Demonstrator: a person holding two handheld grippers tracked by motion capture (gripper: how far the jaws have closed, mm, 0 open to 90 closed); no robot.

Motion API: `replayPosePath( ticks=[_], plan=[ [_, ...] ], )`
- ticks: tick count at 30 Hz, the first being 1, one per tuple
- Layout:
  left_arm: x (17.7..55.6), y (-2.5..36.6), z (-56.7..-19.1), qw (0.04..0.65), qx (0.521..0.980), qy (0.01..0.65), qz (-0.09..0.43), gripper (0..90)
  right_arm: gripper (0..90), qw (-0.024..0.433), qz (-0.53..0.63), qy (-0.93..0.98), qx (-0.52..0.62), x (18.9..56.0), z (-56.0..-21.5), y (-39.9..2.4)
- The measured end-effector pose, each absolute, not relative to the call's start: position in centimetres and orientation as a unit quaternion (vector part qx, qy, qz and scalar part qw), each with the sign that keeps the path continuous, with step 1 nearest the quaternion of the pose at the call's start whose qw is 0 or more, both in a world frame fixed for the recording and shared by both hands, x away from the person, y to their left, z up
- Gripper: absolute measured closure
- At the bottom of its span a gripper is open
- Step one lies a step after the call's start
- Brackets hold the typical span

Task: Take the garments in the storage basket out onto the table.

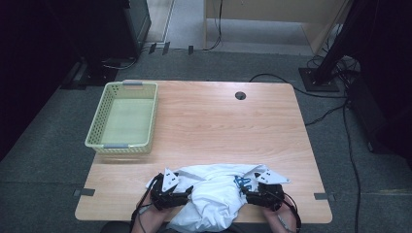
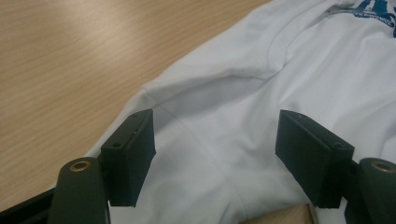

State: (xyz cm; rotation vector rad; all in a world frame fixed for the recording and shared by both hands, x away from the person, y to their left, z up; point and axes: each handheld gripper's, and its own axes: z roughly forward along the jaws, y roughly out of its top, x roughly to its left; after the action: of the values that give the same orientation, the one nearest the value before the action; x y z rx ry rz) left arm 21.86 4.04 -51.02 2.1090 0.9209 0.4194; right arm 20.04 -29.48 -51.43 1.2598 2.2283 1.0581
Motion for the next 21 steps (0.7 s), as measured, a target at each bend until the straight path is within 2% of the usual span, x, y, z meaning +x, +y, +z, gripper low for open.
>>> replayPosePath(
  ticks=[8, 21],
  plan=[
    [22.8, 3.2, -51.0, 0.385, 0.837, 0.351, 0.169, 32.8, 39.2, 0.192, 0.376, 0.792, 0.442, 20.5, -51.2, -29.4],
    [23.7, 3.2, -51.1, 0.382, 0.838, 0.345, 0.181, 32.8, 44.6, 0.206, 0.382, 0.785, 0.442, 21.3, -51.1, -29.5]
  ],
)
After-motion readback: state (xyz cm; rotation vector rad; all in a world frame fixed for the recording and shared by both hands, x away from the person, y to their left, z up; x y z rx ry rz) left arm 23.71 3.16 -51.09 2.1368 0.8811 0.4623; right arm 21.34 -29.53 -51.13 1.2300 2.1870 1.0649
